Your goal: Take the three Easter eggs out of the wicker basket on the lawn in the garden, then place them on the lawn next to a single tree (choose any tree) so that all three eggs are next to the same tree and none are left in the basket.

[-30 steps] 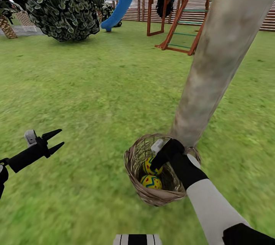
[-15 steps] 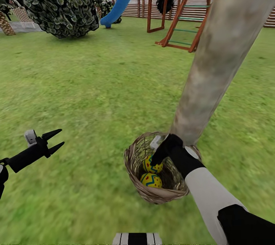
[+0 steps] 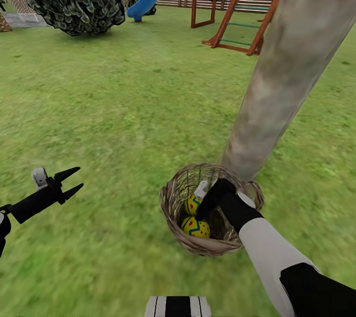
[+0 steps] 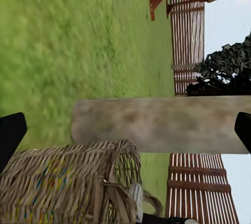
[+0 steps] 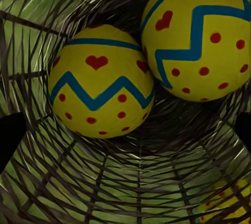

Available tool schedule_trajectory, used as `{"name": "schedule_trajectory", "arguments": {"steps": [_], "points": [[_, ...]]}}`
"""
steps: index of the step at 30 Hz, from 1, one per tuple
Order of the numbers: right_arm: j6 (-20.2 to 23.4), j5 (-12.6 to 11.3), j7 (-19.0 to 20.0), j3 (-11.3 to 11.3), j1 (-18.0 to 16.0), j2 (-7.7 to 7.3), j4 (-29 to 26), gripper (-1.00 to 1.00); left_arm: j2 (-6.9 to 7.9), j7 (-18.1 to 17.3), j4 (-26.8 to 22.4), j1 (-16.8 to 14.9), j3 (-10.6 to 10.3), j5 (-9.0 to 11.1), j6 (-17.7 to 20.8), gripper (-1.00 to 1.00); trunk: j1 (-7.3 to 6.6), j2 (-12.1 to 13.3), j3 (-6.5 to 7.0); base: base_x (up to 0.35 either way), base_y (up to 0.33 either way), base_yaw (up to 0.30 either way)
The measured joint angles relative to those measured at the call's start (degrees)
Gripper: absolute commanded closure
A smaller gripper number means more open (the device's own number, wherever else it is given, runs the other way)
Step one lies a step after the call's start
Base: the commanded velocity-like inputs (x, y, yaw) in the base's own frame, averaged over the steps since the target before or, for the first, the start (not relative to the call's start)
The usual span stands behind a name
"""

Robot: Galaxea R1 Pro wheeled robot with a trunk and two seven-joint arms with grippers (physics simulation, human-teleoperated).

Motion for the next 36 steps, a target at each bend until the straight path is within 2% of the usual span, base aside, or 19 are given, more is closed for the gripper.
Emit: {"name": "schedule_trajectory", "arguments": {"steps": [9, 17, 18, 19, 21, 36], "points": [[-0.3, -0.3, -0.2, 0.0, -0.1, 0.25, -0.5, -1.0, -0.02, 0.0, 0.0, 0.0, 0.0, 0.0, 0.0, -1.0, 0.23, -0.1, -1.99, 0.0, 0.0, 0.0], [0.4, -1.1, -1.1, -0.4, -2.6, 0.48, 0.4, -1.0, -0.01, 0.0, 0.0, 0.0, 0.0, 0.0, 0.0, -1.0, 0.44, -0.2, -3.77, 0.0, 0.0, 0.0], [0.4, -1.0, -1.6, -0.4, -2.6, 0.48, 0.7, -1.0, -0.01, 0.0, 0.0, 0.0, 0.0, 0.0, 0.0, -1.0, 0.46, -0.2, -3.99, 0.0, 0.0, 0.0], [0.3, -1.1, -4.4, -0.4, -2.7, 0.46, 1.6, -1.0, 0.0, 0.0, 0.1, 0.0, 0.0, 0.0, 0.0, -1.0, 0.49, -0.3, -4.21, 0.0, 0.0, 0.0], [0.1, -1.2, -5.3, -0.4, -2.7, 0.42, 1.7, -1.0, -0.01, 0.0, 0.1, 0.0, 0.0, 0.0, 0.0, -1.0, 0.54, -0.3, -4.66, 0.0, 0.0, 0.0], [-0.2, -1.4, -4.0, -0.5, -2.7, 0.57, 1.7, -1.0, -0.01, 0.0, 0.1, 0.0, 0.0, 0.0, 0.0, -1.0, 0.93, -0.5, -7.98, 0.0, 0.0, 0.0]]}}
